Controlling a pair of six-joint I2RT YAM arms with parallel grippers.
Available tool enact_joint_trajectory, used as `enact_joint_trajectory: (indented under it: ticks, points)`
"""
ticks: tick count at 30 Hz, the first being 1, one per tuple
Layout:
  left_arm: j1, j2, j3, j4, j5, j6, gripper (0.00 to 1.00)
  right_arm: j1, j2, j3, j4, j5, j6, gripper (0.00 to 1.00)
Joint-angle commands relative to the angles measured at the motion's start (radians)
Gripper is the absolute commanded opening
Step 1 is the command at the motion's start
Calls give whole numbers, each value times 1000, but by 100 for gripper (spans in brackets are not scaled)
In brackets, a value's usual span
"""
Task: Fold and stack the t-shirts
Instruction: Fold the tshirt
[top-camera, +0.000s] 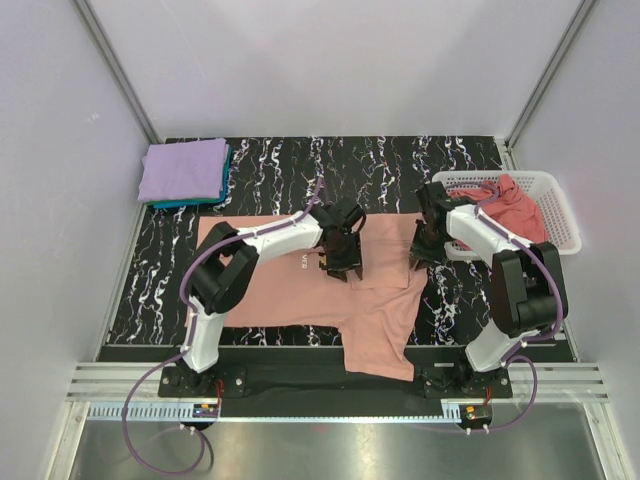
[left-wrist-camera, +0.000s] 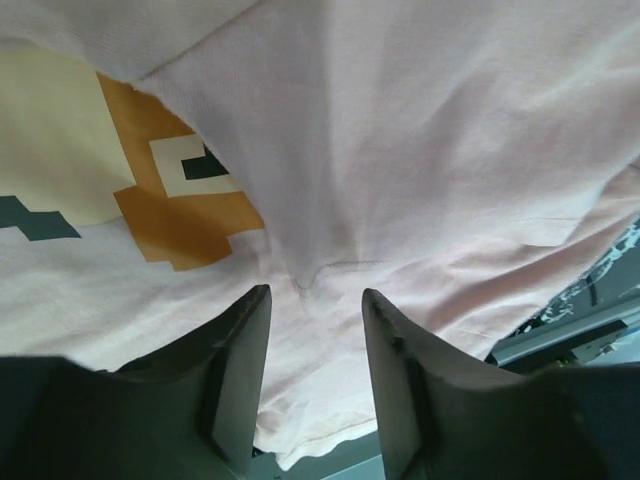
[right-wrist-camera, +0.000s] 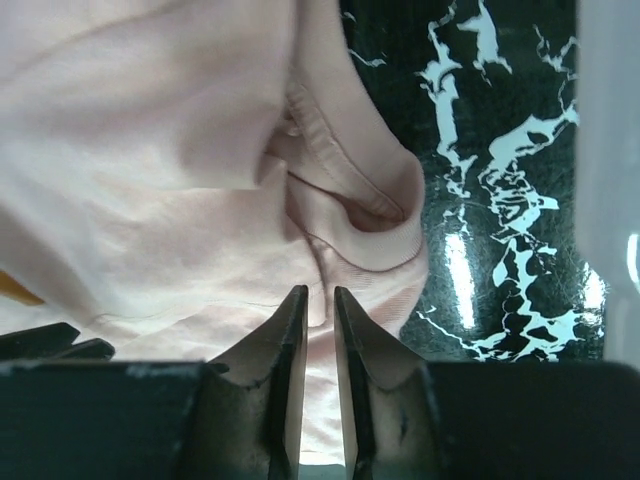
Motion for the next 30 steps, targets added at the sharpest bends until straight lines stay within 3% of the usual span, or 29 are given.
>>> enact_joint_trajectory:
  ticks: [1,5,9,15,21,30]
  points:
    - [32,-68,104,-25,8,23,48,5,-13,81,5,-29,-22,23]
    - [129,-173,104,-67,-51,65,50,25,80,200,44,-65,17,22]
    - [319,-241,-6,-53,-133,100,50,27,203,317,79,-48,46,21]
    - [488,-166,-61,-45,-202,149,49,24,437,521,39,17,46,19]
    - [517,-36,-32,-24,-269,159,49,13,595,674,-1,75,11,18]
    - [554,173,172,-54,-271,195,49,-27,758,871,-60,118,-17,18]
